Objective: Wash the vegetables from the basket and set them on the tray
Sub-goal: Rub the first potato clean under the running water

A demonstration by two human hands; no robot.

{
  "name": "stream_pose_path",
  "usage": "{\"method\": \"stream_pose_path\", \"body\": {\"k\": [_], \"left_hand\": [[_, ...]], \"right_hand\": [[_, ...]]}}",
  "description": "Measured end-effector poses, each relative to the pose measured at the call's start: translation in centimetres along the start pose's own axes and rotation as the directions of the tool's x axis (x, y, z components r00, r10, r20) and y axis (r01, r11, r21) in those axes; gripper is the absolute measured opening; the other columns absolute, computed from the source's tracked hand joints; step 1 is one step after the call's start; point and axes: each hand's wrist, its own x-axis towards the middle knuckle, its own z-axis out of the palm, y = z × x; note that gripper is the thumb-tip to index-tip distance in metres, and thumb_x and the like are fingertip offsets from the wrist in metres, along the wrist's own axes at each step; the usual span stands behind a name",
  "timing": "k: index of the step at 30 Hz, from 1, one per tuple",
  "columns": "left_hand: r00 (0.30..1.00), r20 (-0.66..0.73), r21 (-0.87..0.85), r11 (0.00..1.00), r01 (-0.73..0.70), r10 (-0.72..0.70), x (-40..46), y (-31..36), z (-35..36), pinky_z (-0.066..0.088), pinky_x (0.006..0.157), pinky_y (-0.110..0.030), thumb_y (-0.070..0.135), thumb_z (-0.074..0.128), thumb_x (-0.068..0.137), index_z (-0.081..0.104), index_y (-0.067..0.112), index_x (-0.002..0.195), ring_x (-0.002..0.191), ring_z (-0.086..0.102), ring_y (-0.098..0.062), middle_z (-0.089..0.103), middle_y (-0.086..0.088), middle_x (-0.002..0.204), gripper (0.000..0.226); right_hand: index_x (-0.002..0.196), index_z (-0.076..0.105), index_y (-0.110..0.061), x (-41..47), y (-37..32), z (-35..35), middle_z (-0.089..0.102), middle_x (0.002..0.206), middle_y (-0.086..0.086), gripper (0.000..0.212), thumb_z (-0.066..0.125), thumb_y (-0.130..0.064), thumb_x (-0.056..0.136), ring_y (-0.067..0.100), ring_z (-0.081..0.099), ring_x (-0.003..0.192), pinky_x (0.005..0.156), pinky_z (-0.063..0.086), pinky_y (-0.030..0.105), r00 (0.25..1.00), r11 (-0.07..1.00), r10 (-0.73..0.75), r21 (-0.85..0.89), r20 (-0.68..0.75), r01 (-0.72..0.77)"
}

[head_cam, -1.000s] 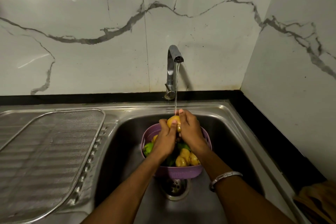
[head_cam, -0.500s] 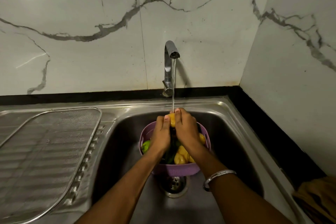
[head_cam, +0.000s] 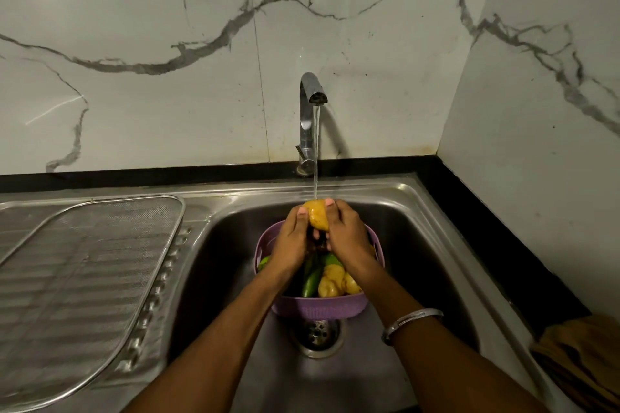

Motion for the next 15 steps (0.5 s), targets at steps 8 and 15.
{"method": "stream_pose_path", "body": {"k": [8,15], "left_hand": [[0.998,-0.052,-0.002,0.999,-0.035,0.035,0.1,0.6,0.0,0.045,0.049,-0.017,0.032,0.033,0.11,0.056,0.008,0.091,0.056,0.056,-0.009,0.056,-0.004,0.066,0.038],[0.994,0.085,-0.06,0.995,0.074,-0.069,-0.5,1.2,0.3,0.054,0.074,-0.028,0.034,0.033,0.11,0.052,0.023,0.133,0.079,0.062,-0.013,0.063,-0.013,0.104,0.032]], "right_hand": [[0.127,0.063,-0.02,-0.5,-1.0,-0.2,0.069,0.115,0.008,0.042,0.041,-0.049,0.106,0.027,0.067,0.107,0.094,0.057,0.048,0.999,0.992,0.049,0.12,0.018,-0.051],[0.128,0.052,-0.014,-0.6,-1.0,-1.0,0.068,0.074,0.009,0.04,0.045,-0.047,0.106,0.022,0.064,0.055,0.052,0.052,0.032,0.976,0.955,0.213,0.2,0.048,-0.219]]}}
